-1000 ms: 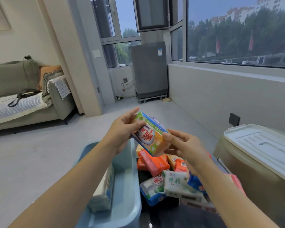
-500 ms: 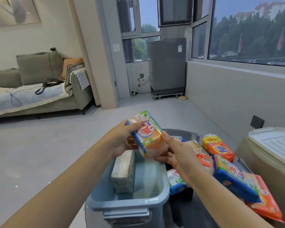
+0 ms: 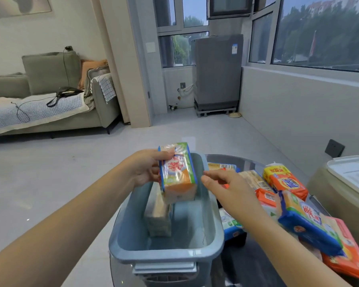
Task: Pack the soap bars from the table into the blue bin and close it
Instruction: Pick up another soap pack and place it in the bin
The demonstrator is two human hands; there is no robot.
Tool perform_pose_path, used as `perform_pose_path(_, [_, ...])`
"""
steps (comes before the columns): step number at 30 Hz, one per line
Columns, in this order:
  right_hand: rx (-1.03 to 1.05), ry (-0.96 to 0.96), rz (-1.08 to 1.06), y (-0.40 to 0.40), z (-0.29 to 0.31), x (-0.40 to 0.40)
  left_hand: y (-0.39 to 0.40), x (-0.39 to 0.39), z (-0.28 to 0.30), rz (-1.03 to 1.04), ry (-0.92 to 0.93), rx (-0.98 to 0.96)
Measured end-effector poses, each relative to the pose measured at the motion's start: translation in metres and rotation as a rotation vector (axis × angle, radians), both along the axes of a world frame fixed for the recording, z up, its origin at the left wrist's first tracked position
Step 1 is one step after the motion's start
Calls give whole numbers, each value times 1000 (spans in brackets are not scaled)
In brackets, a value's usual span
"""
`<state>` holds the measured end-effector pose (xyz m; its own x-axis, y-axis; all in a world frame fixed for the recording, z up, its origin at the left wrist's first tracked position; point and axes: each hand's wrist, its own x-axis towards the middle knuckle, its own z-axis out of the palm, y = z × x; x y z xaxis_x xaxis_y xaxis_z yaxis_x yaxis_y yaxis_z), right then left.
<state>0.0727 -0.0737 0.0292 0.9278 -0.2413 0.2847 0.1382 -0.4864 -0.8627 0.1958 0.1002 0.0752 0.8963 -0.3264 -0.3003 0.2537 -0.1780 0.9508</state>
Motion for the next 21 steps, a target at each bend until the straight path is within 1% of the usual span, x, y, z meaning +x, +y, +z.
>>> perform_pose_path(3, [83, 159, 71, -4, -13, 7, -10, -2, -21, -41, 23, 141])
perform_pose_path(5, [121, 177, 94, -1, -18, 8, -19, -3, -33, -61, 37, 200])
perform_pose_path(8, [204, 190, 133, 1, -24, 9, -32, 1, -41, -61, 57, 176])
perform_pose_path(15, [158, 166, 143, -2, -32, 12, -42, 5, -63, -42, 59, 214])
perform_pose_path(18, [128, 152, 128, -2, -33, 12, -44, 7, -70, -1, -4, 244])
perform_pose_path(19, [114, 149, 124, -2, -33, 11, -45, 8, -73, 12, -52, 288])
perform_pose_path(21, [109, 145, 128, -2, -33, 10, -44, 10, -77, 39, -179, 433])
